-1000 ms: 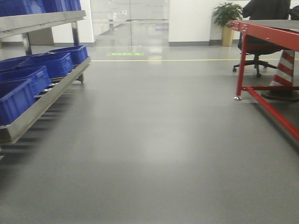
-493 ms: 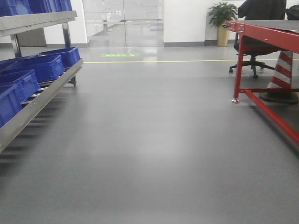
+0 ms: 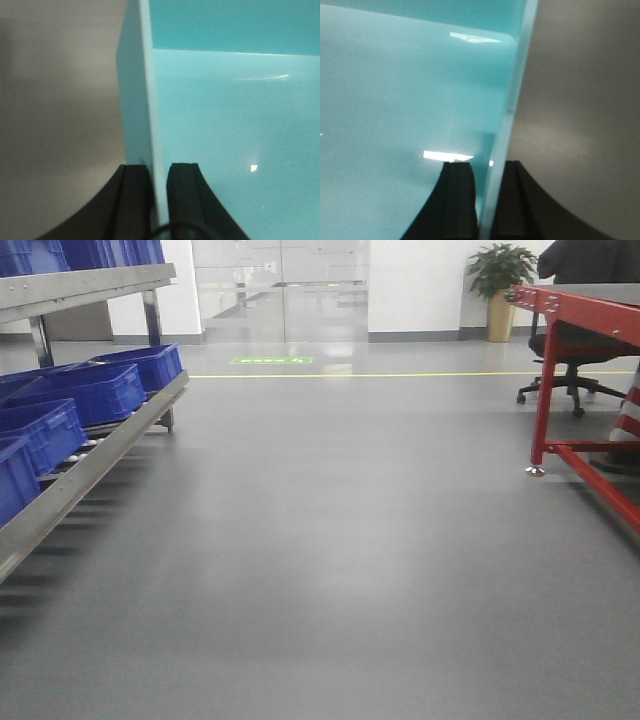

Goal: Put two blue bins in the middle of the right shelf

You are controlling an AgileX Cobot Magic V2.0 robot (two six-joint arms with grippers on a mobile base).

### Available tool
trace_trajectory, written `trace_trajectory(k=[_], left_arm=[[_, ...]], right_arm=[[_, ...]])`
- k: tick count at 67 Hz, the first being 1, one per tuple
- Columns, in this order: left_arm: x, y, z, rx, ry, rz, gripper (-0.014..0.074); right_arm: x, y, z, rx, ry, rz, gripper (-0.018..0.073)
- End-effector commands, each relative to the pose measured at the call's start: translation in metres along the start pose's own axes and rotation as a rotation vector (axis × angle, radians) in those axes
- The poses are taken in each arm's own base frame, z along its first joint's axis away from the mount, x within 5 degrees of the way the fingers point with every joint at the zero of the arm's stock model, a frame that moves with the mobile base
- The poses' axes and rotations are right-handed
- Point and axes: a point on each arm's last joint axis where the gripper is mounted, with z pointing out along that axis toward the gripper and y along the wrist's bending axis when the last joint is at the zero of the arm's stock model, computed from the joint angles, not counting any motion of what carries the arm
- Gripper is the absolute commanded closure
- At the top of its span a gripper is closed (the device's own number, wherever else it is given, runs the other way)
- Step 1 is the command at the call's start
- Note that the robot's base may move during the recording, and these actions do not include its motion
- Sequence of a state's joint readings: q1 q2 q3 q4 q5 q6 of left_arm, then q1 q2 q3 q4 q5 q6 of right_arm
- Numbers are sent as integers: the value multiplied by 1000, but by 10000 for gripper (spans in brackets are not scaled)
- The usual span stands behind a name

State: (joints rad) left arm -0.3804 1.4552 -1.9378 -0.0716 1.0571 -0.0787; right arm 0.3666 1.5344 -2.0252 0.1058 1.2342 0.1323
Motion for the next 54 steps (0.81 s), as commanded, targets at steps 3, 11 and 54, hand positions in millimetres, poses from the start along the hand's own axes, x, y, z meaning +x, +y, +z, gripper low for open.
trace_trajectory(k=[3,11,54], left_arm=[[-9,-2,-10,12,-86,8,707],[-9,-2,-10,12,-86,8,707],[-9,-2,-10,12,-86,8,707]], right_arm=[[-3,-2,-7,22,-34,-32,712],[-3,-2,-7,22,-34,-32,712],[-3,-2,-7,22,-34,-32,712]])
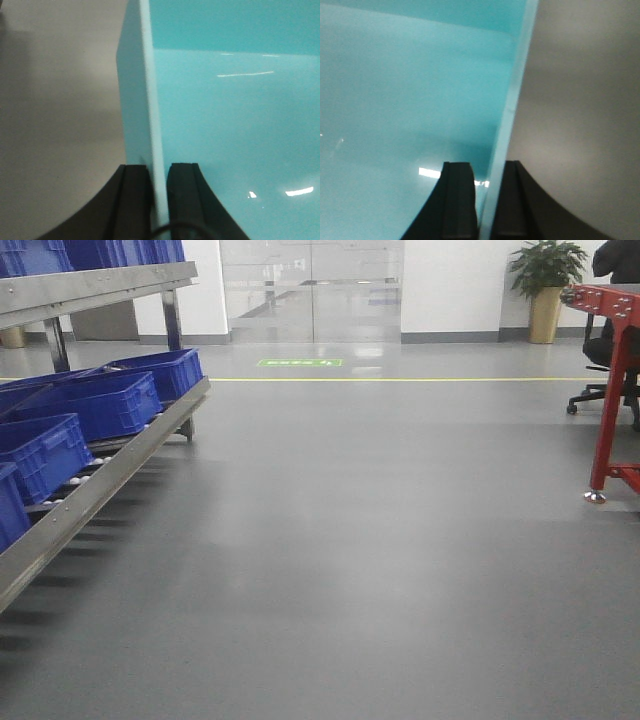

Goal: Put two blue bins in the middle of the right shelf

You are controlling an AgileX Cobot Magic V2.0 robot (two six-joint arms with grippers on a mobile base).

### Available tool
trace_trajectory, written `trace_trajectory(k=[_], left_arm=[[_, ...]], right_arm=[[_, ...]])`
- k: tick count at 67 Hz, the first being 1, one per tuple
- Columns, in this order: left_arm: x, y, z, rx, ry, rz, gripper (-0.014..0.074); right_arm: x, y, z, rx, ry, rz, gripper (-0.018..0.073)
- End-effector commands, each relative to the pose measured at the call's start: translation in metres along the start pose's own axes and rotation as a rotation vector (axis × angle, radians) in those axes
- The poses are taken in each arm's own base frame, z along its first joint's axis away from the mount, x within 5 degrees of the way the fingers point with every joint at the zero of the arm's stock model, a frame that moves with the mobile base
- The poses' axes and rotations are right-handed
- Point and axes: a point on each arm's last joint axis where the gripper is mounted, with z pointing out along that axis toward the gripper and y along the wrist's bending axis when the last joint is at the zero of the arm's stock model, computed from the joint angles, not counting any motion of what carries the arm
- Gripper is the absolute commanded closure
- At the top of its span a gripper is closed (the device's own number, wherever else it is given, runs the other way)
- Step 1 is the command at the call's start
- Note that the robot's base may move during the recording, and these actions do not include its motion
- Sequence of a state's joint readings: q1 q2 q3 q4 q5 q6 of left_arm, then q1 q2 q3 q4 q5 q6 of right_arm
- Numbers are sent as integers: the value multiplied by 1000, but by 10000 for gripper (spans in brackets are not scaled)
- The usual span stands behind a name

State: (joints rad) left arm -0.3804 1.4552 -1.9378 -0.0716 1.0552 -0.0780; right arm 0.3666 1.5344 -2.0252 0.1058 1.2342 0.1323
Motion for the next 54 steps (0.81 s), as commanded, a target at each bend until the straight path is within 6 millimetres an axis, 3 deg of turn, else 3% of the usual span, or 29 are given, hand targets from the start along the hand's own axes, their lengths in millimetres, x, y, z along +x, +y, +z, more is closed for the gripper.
trace_trajectory(k=[1,54], left_arm=[[-9,-2,-10,12,-84,7,707],[-10,-1,15,10,-84,4,707]], right_arm=[[-3,-2,-7,22,-34,-32,712],[-16,-1,-8,4,-174,-33,712]])
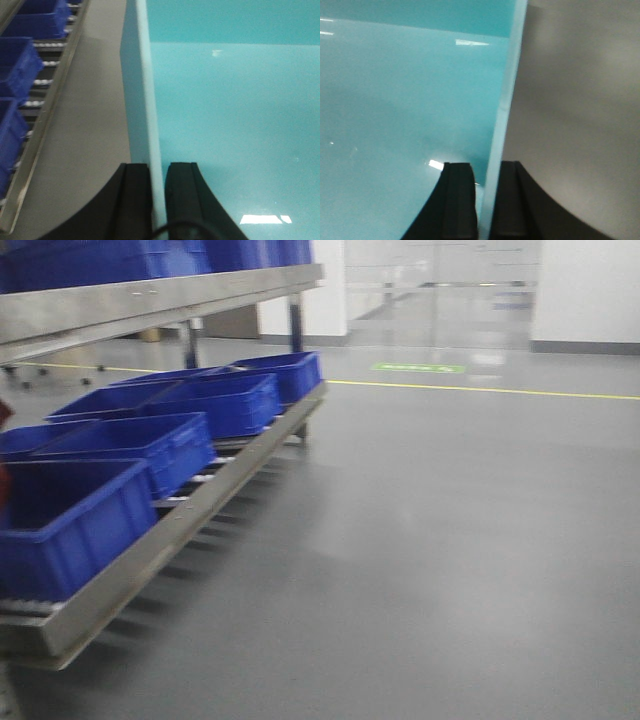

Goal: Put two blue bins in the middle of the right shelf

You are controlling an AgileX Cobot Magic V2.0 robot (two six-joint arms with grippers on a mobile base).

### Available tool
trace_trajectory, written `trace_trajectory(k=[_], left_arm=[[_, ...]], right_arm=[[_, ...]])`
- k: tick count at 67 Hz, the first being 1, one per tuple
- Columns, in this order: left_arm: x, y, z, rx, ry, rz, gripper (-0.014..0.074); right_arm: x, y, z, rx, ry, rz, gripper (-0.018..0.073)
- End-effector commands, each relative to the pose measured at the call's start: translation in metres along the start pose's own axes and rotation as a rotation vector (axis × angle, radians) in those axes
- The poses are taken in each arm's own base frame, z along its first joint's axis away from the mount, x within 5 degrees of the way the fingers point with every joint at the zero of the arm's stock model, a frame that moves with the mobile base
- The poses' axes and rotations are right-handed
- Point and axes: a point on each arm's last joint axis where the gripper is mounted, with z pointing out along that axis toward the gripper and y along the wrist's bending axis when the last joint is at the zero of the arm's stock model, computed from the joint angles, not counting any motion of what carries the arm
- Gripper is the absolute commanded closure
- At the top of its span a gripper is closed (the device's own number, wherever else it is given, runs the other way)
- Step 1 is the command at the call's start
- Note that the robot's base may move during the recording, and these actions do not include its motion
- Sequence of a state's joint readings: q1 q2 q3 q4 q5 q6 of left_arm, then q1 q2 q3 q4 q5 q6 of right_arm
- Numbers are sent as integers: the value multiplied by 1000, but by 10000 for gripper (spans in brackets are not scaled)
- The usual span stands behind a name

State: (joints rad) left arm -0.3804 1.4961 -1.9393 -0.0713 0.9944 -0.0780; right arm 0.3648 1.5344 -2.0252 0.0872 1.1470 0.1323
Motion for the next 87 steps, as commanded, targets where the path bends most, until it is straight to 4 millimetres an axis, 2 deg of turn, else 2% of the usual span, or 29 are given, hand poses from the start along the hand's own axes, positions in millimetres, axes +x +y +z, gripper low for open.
trace_trajectory(k=[1,12,87], left_arm=[[-7,-2,-5,10,-65,6,707],[-6,-1,1,9,-54,6,707],[-6,-1,1,9,-54,6,707]], right_arm=[[-8,0,-7,-4,-87,-27,712],[-10,0,-7,-6,-104,-27,712],[-10,0,-7,-6,-104,-27,712]])
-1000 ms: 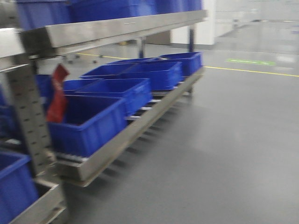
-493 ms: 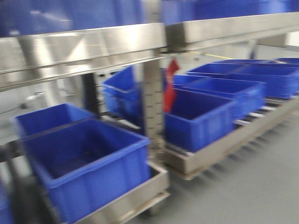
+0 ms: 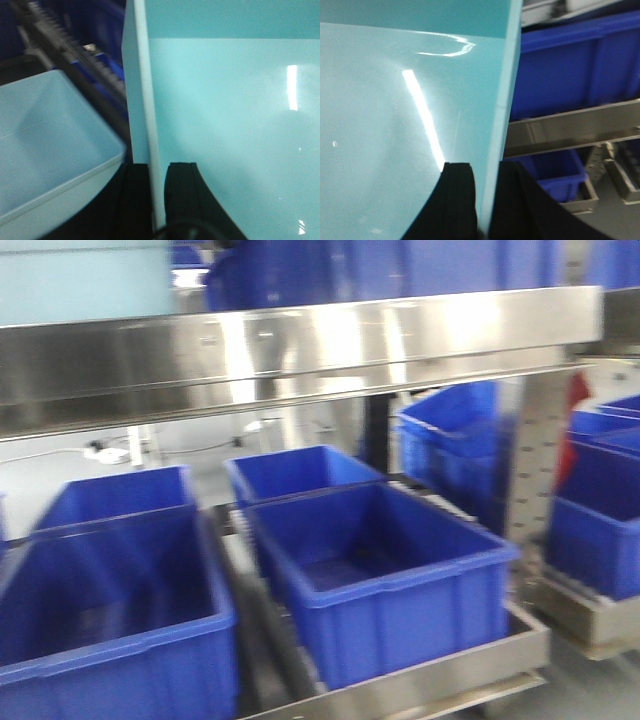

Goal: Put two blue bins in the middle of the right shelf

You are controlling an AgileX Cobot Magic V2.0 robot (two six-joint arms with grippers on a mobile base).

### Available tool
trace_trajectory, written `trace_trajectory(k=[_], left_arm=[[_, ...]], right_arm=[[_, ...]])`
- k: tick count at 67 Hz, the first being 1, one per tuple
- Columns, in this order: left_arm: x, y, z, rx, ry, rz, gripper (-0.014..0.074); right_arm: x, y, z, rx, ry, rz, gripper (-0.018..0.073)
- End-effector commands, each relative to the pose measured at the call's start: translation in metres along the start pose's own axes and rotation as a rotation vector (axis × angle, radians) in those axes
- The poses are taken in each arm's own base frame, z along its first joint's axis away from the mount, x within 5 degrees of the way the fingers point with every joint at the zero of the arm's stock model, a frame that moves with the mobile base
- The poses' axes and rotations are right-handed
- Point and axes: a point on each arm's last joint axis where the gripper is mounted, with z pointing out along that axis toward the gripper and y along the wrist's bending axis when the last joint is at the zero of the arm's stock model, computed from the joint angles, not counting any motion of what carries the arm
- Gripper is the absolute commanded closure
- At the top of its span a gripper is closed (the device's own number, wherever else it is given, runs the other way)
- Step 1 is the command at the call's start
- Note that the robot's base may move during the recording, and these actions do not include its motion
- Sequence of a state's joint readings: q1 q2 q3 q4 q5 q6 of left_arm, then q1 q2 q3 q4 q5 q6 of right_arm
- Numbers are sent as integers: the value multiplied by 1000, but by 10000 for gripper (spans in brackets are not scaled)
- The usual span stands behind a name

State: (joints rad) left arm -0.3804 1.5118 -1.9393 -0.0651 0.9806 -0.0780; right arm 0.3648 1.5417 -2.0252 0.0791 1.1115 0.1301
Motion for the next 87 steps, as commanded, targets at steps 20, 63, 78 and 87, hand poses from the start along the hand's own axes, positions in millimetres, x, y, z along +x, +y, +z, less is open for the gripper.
trace_trajectory(k=[20,63,78,87], left_arm=[[-7,-2,-7,15,-56,3,707],[-7,-2,-7,15,-56,3,707],[-7,-2,-7,15,-56,3,707],[-7,-2,-7,15,-56,3,707]], right_arm=[[-7,1,-10,-10,-75,-22,712],[-7,1,-10,-10,-75,-22,712],[-7,1,-10,-10,-75,-22,712],[-7,1,-10,-10,-75,-22,712]])
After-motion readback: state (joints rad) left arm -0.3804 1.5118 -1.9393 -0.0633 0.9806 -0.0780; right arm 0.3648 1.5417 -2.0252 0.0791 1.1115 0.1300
